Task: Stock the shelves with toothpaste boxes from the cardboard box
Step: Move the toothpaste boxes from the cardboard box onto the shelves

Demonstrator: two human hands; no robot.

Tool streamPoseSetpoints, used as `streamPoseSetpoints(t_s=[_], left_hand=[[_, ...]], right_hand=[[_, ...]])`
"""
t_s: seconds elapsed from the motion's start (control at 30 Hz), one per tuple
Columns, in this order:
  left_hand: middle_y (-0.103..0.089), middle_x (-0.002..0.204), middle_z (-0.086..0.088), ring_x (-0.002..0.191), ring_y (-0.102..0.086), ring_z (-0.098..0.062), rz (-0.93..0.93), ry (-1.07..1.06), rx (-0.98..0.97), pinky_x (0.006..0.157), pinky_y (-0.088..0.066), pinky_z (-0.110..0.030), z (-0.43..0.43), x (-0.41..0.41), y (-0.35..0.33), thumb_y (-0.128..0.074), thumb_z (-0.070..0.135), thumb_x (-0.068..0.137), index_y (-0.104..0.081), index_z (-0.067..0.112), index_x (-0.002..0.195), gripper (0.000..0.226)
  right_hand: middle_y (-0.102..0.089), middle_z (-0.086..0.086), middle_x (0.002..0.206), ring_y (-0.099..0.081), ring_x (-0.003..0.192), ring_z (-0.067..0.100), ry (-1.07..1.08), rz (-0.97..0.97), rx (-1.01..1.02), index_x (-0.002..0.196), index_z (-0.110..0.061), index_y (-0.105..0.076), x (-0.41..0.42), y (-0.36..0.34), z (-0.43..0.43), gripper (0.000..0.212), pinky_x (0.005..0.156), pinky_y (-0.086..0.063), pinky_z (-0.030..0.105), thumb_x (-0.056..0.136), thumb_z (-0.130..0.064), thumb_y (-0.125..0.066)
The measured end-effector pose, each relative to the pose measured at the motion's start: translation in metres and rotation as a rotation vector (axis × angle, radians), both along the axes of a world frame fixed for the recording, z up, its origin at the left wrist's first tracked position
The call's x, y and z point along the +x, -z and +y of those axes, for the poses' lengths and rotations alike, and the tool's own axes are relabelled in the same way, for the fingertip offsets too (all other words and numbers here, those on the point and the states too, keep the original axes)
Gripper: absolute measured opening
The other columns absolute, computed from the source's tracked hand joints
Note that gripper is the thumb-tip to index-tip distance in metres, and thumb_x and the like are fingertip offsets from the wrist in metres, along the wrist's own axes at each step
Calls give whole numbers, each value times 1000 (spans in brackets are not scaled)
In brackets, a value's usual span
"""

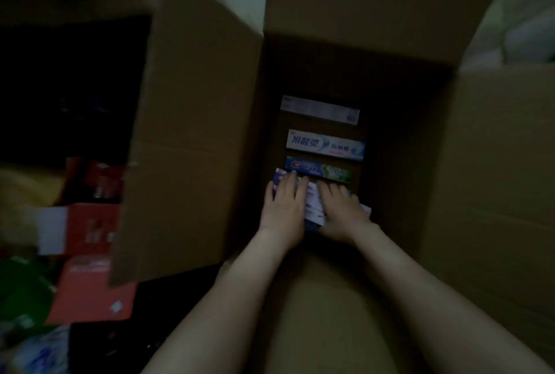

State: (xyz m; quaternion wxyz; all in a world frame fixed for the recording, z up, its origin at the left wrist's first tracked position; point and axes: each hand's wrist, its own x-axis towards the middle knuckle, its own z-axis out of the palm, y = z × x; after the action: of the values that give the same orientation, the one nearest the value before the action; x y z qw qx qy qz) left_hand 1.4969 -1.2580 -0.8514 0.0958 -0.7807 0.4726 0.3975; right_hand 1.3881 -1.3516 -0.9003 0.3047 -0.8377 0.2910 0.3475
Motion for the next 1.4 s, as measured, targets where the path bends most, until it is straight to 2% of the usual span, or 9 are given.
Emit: streamPoseSetpoints(t_s=[0.13,0.33,0.47,0.57,0.77,0.9,1.1,1.23,1.4], left_hand=[[10,159,-8,146,12,-21,130,-276,-214,116,11,-34,6,24,-136,-65,46,84,4,18,152,101],[-4,158,-10,146,-7,-21,58,-826,-673,117,-11,-34,46,54,-334,-85,39,64,-8,15,152,119],[-42,144,-18,123,-52,-27,659,-1586,-766,88,-51,-35,79,61,-439,-80,42,68,-15,18,149,106],[-65,119,-16,104,-65,-30,954,-1631,-839,85,-55,-40,116,70,-504,-55,64,72,-54,14,129,76],[-69,109,-18,98,-67,-36,711,-1862,-1173,91,-52,-51,214,98,-586,-65,78,58,-60,16,126,91],[-72,101,-15,91,-70,-33,579,-2011,-1295,89,-54,-49,295,110,-628,-58,75,68,-67,16,115,76],[-72,91,-11,82,-71,-29,402,-2196,-1487,73,-56,-39,379,116,-678,-58,80,60,-68,14,109,83],[-70,106,-11,92,-70,-27,253,-2309,-1624,87,-55,-45,415,118,-701,-57,85,45,-64,17,116,99],[-70,105,-14,88,-71,-30,164,-2339,-1700,79,-57,-44,450,126,-725,-60,87,39,-61,15,120,109]], right_hand=[[-28,7,146,-28,132,27,43,-36,120,151,-21,-10,23,-147,-20,101,106,-30,43,73,-46,-69],[-51,3,129,-52,114,21,211,-156,520,137,-33,-38,68,-374,-25,79,97,-45,38,66,-34,-73],[-64,5,95,-63,75,14,194,-243,842,122,-29,-48,102,-499,9,53,67,-52,24,73,-19,-66],[-64,2,87,-64,68,12,64,-288,896,122,-19,-47,137,-568,52,49,61,-52,22,76,-19,-63],[-66,-4,84,-66,66,6,-161,-302,907,113,-30,-49,197,-657,166,21,61,-53,20,95,-19,-54],[-65,7,105,-67,85,18,-257,-314,887,128,-22,-43,226,-691,252,56,82,-53,37,81,-39,-70],[-59,6,95,-65,74,16,-408,-361,921,108,-20,-41,254,-732,353,37,69,-53,31,87,-39,-64],[-59,8,113,-66,93,23,-596,-395,880,106,-23,-53,274,-758,391,53,86,-53,39,74,-63,-67],[-70,6,102,-68,91,21,-847,-387,803,114,-10,-60,302,-790,419,48,91,-49,37,87,-50,-59]])
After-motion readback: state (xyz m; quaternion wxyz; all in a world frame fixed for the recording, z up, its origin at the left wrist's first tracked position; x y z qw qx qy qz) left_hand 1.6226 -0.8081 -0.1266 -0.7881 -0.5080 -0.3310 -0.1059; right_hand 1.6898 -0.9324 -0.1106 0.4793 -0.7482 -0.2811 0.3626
